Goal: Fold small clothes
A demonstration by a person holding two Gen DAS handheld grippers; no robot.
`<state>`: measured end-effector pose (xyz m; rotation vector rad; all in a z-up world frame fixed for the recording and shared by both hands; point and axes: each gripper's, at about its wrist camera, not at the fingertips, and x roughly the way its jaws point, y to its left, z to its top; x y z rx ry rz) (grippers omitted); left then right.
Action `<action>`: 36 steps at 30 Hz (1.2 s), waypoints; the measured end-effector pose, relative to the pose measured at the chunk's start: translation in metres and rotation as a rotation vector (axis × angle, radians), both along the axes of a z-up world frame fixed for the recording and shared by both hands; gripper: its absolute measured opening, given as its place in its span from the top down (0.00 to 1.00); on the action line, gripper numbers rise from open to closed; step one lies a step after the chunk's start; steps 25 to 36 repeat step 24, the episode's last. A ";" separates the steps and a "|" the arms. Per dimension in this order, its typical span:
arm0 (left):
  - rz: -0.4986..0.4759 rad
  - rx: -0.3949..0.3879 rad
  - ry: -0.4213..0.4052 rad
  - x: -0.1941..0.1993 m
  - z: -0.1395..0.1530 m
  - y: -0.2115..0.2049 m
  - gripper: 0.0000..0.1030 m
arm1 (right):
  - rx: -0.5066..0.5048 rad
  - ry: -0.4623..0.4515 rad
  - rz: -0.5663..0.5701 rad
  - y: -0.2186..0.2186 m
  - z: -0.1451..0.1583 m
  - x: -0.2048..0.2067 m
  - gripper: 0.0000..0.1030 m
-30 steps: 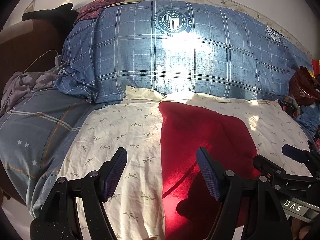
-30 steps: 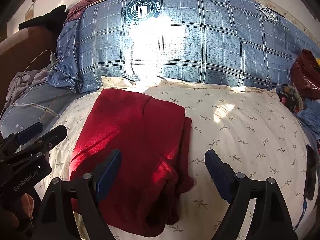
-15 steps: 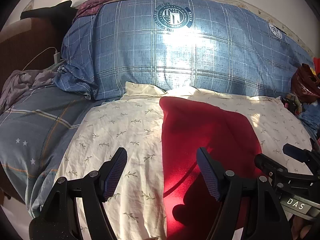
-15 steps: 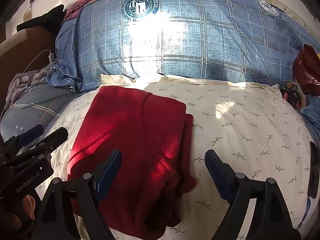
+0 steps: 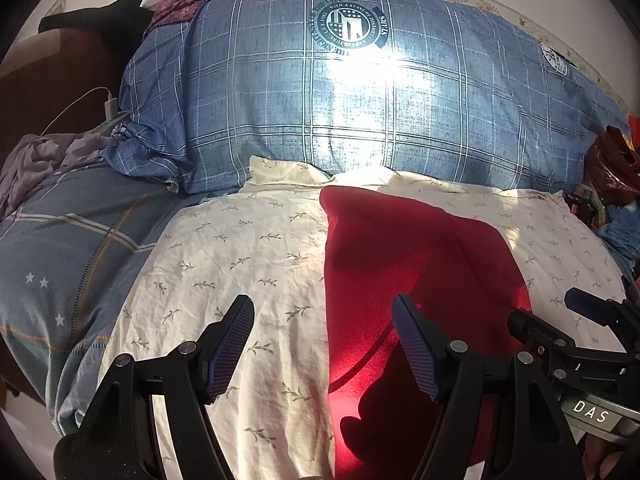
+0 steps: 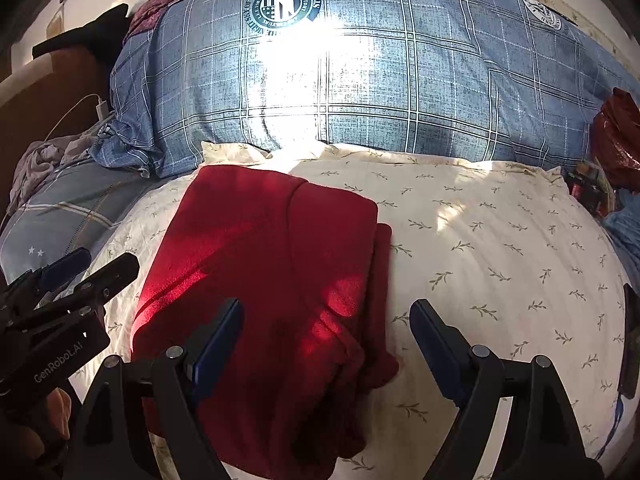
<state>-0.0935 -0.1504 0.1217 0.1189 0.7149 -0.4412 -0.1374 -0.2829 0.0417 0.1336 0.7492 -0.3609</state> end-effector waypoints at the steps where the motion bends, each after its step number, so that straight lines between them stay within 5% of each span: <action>1: -0.001 -0.001 0.001 0.000 0.000 -0.001 0.32 | 0.000 -0.001 0.000 0.000 0.000 0.000 0.16; 36: 0.028 -0.025 0.045 0.020 -0.012 0.007 0.31 | -0.006 -0.003 -0.003 -0.011 -0.003 0.008 0.16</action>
